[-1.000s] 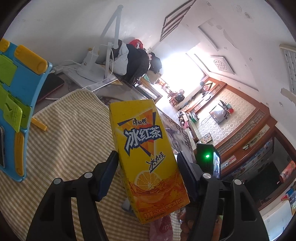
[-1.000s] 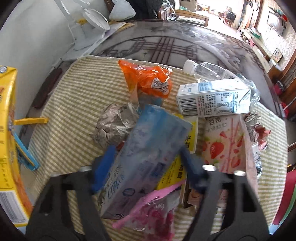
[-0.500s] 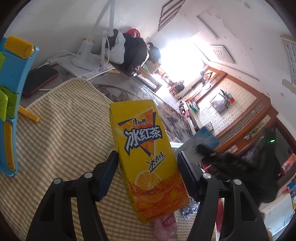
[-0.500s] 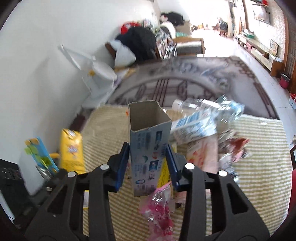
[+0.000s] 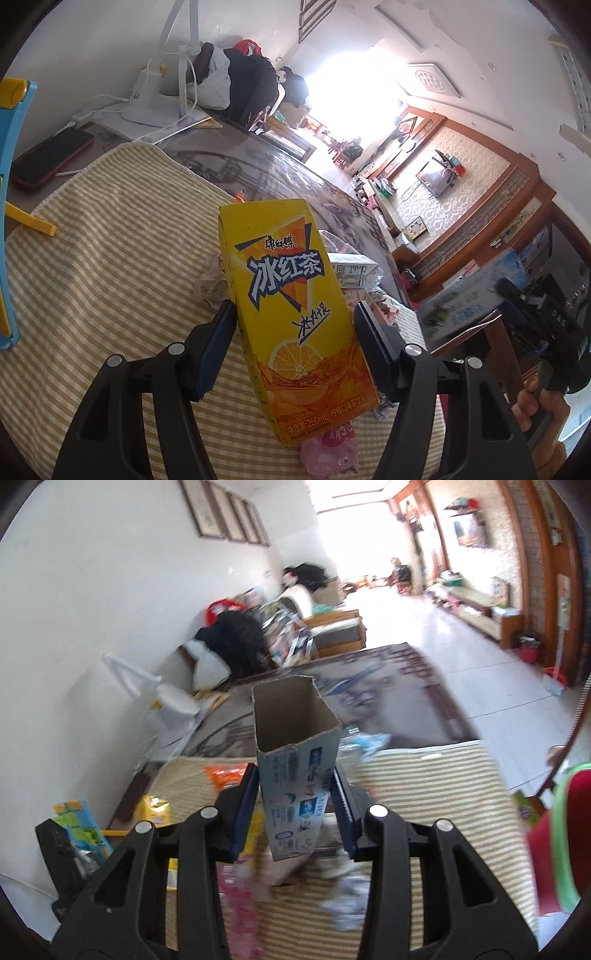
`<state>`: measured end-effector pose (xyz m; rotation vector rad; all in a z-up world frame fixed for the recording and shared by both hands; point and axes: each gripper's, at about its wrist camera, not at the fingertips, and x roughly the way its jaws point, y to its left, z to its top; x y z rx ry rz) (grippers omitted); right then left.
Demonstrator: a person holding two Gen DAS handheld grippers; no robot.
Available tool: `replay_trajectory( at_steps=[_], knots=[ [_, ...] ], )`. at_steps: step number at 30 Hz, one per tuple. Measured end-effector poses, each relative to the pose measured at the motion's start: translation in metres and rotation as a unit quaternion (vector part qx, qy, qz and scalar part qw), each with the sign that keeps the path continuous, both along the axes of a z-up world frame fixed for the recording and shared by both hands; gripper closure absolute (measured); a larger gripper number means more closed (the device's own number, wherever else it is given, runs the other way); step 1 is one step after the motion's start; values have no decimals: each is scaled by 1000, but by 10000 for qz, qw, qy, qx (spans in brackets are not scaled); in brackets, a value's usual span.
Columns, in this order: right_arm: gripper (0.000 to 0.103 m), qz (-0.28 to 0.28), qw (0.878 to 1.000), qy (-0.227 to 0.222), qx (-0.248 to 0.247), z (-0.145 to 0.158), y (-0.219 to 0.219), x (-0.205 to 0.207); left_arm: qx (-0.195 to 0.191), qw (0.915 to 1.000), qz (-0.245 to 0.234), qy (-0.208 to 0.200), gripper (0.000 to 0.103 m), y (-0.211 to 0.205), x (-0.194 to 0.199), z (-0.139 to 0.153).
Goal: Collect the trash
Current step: 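Grasp the white-blue carton with the right tool and lift it toward the bucket, then drop the white carton into the red bucket while the left tool drops the yellow carton in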
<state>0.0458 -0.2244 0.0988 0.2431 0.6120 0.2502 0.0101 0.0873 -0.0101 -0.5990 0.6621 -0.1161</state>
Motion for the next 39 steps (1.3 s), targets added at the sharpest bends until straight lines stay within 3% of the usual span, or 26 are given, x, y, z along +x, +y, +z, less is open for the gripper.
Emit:
replay_trajectory(
  at_steps=[8, 17, 21, 27, 35, 38, 39],
  knots=[
    [64, -1225, 9922, -139, -157, -16, -109, -18, 485, 9986, 191, -114, 41, -13, -3, 2],
    [64, -2905, 9563, -166, -291, -45, -242, -54, 1465, 9885, -80, -366, 41, -63, -6, 11],
    [64, -3301, 9431, 180, -354, -63, -276, -60, 1316, 9881, -428, -672, 41, -105, -16, 23],
    [64, -3369, 9378, 835, -104, -99, -312, -66, 838, 9800, -1583, -868, 41, -203, -2, 39],
    [63, -3429, 9322, 1148, 161, -113, -333, -69, 287, 9491, -3057, -705, 41, -334, 17, 36],
    [50, -3553, 9281, 1048, 372, -112, -339, -73, 141, 9376, -3419, -617, 41, -368, 19, 37],
    [39, -3628, 9257, 999, 382, -109, -340, -74, 85, 9344, -3513, -589, 41, -377, 21, 37]
  ],
)
